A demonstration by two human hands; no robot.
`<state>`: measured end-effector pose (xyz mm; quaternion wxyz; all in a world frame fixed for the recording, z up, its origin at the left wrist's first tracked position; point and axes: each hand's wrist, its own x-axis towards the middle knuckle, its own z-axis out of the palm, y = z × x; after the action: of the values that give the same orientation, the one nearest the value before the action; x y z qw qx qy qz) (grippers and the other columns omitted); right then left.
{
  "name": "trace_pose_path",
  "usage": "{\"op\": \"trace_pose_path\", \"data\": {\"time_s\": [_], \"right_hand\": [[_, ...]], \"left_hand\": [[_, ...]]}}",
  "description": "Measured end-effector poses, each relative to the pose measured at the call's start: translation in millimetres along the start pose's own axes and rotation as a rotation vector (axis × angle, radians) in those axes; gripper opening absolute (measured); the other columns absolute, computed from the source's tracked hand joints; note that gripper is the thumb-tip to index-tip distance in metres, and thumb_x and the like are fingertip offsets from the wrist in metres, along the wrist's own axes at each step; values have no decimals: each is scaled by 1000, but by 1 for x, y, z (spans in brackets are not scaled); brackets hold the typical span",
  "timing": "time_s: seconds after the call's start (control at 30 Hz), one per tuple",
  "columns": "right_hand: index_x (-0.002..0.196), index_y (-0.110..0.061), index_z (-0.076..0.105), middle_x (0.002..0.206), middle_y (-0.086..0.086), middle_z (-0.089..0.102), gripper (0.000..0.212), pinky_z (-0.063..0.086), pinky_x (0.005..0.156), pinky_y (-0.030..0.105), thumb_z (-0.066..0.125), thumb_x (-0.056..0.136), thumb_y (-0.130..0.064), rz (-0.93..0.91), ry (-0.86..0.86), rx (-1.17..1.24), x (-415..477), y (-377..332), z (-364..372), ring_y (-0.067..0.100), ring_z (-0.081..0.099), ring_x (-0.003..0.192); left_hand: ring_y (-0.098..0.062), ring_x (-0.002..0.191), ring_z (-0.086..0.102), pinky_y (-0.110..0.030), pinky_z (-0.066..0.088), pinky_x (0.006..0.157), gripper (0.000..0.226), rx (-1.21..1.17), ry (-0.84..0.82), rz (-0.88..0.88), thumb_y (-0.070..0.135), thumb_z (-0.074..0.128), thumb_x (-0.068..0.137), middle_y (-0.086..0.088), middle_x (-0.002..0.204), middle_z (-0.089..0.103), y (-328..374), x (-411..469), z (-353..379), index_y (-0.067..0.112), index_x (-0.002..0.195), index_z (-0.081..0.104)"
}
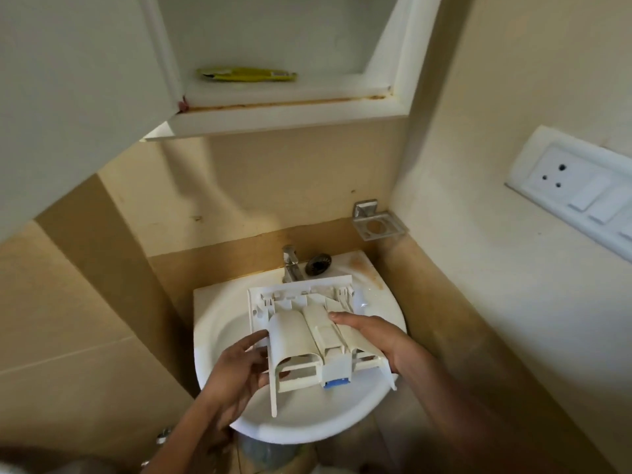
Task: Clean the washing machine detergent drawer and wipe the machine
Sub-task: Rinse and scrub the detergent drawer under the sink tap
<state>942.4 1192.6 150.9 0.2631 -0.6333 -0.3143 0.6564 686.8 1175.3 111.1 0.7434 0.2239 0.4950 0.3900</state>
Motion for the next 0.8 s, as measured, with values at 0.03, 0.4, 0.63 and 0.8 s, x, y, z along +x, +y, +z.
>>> {"op": "trace_pose_path", "data": {"time_s": [0.03,0.4,0.63,0.8], "right_hand": [[117,-20,72,96,4,79,52,58,66,26,82,74,-48,-12,-16,0,-3,-4,-1,20,77,85],[115,-18,72,100,5,79,52,59,90,41,75,79,-55,-50,-96,-306,2,-37,-13,25,76,92],[129,-36,58,110,-21,71,42,55,88,24,71,89,-43,-632,13,-217,-35,-26,-25,-3,68,99],[135,-39,53,117,-15,70,59,53,95,33,66,81,-58,-388,-39,-269,24,53,-24,11,66,111]], "left_hand": [[-44,91,72,-45,63,63,34,-82,-20,-46,4,39,103,-30,116,68,8,-3,4,-2,135,50],[-29,93,74,-44,60,83,40,291,103,-46,45,69,89,-12,104,78,30,-21,69,21,121,70],[-13,111,67,-41,53,95,58,378,197,466,51,59,84,13,125,68,19,-51,101,46,140,47],[-18,107,67,-45,55,96,69,465,453,317,71,52,86,1,125,69,-49,-20,96,32,142,48]]}}
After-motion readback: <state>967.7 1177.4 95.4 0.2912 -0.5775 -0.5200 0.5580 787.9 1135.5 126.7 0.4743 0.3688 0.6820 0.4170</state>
